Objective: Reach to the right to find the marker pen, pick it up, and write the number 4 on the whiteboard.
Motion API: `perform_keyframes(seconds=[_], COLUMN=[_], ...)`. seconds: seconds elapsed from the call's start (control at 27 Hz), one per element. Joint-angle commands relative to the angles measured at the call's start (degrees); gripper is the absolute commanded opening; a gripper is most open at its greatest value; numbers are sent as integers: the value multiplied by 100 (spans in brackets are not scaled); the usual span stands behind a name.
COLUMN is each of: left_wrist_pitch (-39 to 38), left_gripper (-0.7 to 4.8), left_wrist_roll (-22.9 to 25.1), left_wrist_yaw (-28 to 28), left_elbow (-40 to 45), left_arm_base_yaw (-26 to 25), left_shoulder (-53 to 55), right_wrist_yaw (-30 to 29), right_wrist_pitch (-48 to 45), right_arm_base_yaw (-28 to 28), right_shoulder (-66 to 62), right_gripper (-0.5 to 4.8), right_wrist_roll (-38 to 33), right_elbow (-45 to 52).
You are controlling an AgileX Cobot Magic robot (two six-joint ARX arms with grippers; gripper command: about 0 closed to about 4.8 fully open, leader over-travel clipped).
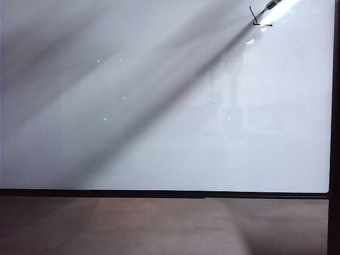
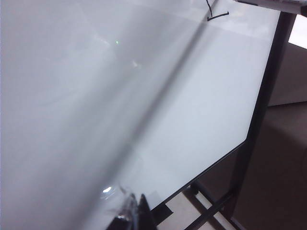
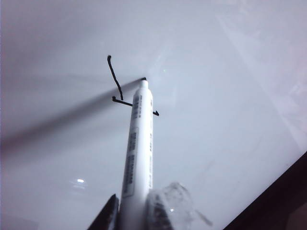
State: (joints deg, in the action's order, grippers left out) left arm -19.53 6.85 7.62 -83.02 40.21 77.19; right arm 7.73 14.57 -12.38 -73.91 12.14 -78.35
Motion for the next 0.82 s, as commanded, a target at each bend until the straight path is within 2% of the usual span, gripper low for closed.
perform_keyframes(seconds=[0.04, 0.82], left_wrist_pitch=[26, 28], left_gripper=[-5, -5], left_wrist_roll=[22, 22], left_wrist_yaw=[-13, -13], left_elbow=[-39, -39], left_arm_base_yaw=[4, 4], left_shoulder=[-26, -26], right_wrist_yaw=[7, -35], right_wrist_pitch=[-15, 463], right_arm_base_yaw=[15, 85], right_shoulder=[-50, -85], right_gripper=[-2, -2], right_wrist_roll=[7, -13], right_elbow=[-39, -13])
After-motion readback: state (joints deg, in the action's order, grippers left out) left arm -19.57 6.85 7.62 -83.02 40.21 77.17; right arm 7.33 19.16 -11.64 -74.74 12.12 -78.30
